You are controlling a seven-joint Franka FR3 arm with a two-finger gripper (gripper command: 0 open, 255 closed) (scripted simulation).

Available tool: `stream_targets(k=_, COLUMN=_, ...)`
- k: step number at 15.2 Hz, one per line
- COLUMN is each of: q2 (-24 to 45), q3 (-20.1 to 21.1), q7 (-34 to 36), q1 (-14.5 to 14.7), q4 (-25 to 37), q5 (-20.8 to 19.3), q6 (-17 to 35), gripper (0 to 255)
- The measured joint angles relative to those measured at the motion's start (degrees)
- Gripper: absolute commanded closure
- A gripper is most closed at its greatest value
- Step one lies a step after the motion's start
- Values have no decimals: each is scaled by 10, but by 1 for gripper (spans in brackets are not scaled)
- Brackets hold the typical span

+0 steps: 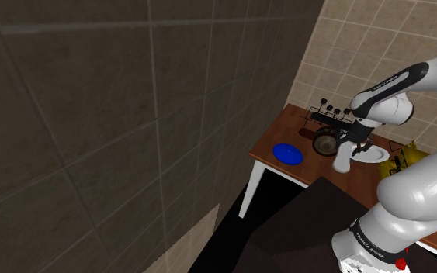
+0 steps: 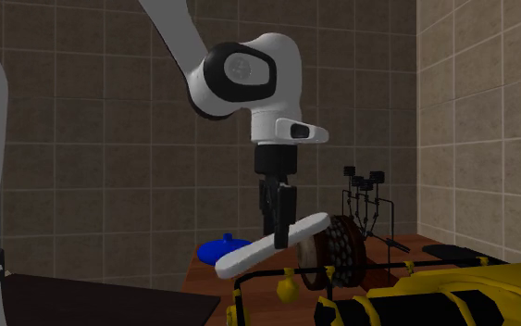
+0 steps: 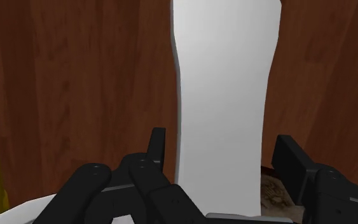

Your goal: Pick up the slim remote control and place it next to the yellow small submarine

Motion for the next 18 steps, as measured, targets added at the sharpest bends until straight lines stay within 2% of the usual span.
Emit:
stream_targets(k=6, q2=52, q3=-1, q7=-34, q1=9, q4=-8, q5=48, q6=54, gripper=255)
stream_targets(k=12, q2=113, q3=13, q7=-87, q1=10, q4=-5, q5=124, q6=105, gripper=255)
stream_targets(k=18, q2=172, q3=48, q7=-148, q1=-10, q4=6, q5=206, q6=147, gripper=255)
